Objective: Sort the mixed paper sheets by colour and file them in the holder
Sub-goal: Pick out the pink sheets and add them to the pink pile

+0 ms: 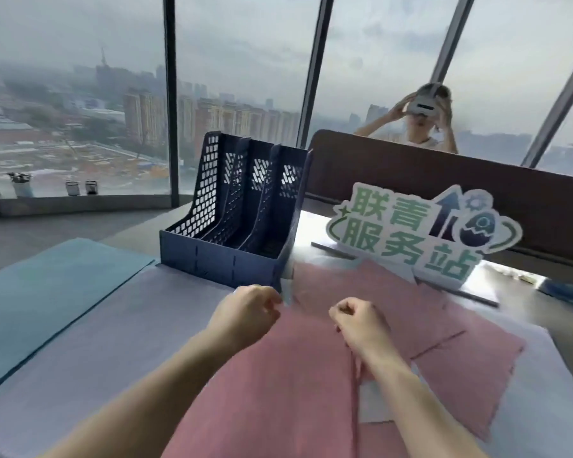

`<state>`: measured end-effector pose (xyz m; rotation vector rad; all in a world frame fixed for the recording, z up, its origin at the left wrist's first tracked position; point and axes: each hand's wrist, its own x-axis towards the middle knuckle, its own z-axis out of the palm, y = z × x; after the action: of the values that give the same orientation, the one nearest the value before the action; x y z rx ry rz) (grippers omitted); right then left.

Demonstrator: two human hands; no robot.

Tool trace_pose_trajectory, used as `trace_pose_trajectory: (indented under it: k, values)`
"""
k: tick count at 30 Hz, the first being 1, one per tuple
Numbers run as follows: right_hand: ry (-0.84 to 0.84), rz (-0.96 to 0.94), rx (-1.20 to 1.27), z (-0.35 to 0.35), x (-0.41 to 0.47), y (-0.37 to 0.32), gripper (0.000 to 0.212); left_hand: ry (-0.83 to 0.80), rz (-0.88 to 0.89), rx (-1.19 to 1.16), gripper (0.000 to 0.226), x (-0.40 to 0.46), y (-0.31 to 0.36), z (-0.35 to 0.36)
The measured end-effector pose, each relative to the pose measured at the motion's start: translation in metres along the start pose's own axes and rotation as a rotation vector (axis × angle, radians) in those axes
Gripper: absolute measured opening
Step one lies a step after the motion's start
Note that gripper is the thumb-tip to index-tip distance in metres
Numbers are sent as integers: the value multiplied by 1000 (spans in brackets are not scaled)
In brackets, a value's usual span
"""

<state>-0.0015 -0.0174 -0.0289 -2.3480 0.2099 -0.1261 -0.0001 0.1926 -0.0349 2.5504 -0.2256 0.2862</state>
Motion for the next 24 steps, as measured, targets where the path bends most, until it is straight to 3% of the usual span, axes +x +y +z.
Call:
trace_pose_trajectory:
  k: [2, 4, 6, 10, 15, 19, 24]
  values:
    - [83, 135, -86, -37, 11, 50, 13, -78, 77, -16, 27, 7, 42, 31]
    - [104, 263, -51, -68, 17, 88, 26, -152, 126, -15, 33, 13, 77, 58]
    - [138, 373, 144, -89, 23, 113, 38, -245, 145, 29, 45, 17, 107, 83]
    - [156, 523, 667, -105, 29, 131, 8, -327, 217, 229, 65, 17, 144, 124]
    - [39, 610, 1064, -110, 27, 123, 12, -275, 246, 304, 47, 18, 164, 141]
    - [-11, 624, 1174, -102, 24, 124, 10, -268, 262, 358, 35, 22, 172, 144]
    - [66, 585, 1167, -105, 21, 133, 15, -222, 284, 456, 23, 29, 177, 146]
